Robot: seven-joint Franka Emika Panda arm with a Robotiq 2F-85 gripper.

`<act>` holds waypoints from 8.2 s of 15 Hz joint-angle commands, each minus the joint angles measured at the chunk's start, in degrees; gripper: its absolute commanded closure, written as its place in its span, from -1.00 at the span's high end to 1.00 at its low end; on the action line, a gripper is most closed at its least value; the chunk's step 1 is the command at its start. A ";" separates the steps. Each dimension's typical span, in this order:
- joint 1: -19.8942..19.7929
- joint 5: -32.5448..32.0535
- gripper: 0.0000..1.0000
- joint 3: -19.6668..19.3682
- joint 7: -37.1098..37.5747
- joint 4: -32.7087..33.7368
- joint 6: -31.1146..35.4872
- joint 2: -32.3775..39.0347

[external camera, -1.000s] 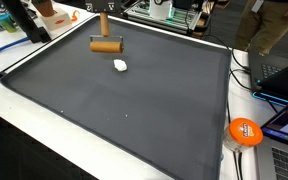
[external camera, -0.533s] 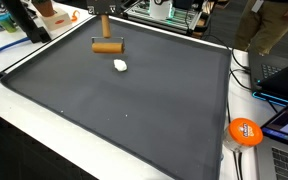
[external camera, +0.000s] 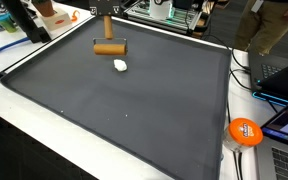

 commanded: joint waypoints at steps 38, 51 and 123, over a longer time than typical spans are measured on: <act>17.17 34.65 -0.56 -17.41 -46.09 -3.42 2.83 -5.65; 18.38 46.02 -0.56 -20.74 -62.22 -4.60 0.19 -7.92; -22.49 -38.50 -0.56 27.33 52.08 25.67 -42.89 2.78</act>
